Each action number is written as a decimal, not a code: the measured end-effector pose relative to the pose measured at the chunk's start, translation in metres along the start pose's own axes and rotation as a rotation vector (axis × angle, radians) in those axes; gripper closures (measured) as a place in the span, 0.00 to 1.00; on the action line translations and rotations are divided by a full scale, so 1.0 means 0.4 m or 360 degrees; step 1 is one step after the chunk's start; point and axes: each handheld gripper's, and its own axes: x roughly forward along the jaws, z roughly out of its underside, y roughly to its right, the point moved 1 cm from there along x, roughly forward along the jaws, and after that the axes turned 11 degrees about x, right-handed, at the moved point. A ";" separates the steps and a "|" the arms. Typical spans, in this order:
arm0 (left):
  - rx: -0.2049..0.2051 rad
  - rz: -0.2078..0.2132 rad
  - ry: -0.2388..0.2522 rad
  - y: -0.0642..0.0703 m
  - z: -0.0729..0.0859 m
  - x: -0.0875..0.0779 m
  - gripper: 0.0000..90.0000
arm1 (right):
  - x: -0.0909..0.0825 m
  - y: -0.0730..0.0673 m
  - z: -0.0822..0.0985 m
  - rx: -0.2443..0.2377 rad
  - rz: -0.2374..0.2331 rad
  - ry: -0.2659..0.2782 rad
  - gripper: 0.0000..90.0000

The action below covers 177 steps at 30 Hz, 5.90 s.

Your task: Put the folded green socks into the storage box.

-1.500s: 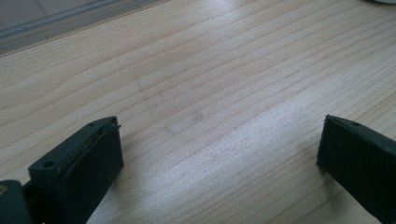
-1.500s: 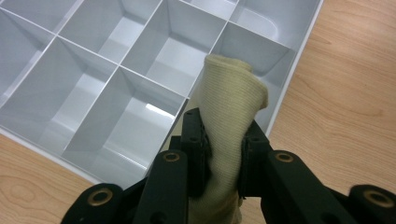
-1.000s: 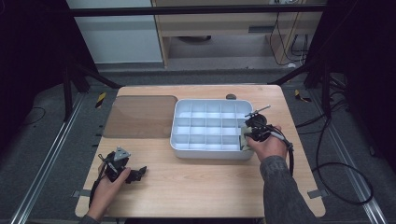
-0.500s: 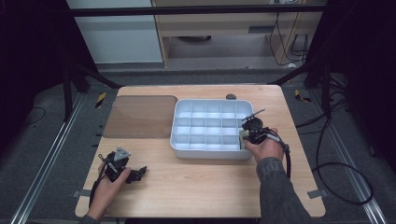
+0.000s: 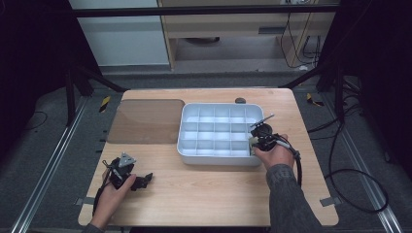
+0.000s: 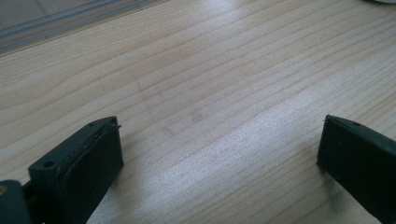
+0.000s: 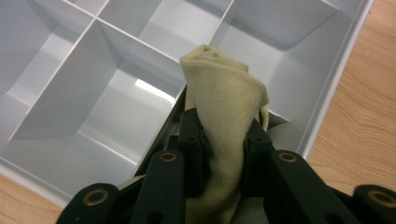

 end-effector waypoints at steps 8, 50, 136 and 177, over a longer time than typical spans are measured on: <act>0.0002 0.0001 -0.0003 0.000 0.000 0.000 0.00 | -0.037 0.005 -0.005 0.0064 -0.0033 0.0049 0.62; -0.0005 -0.0010 0.0007 0.002 0.001 0.000 0.00 | -0.217 0.050 -0.066 0.0075 -0.0087 0.0196 1.00; 0.0006 -0.0006 0.0008 0.008 -0.001 0.000 0.00 | -0.005 0.006 -0.043 0.0019 -0.0029 -0.0100 1.00; 0.0003 0.0001 0.0011 0.012 -0.003 0.003 0.00 | 0.042 -0.004 -0.035 -0.0064 0.0025 -0.0166 1.00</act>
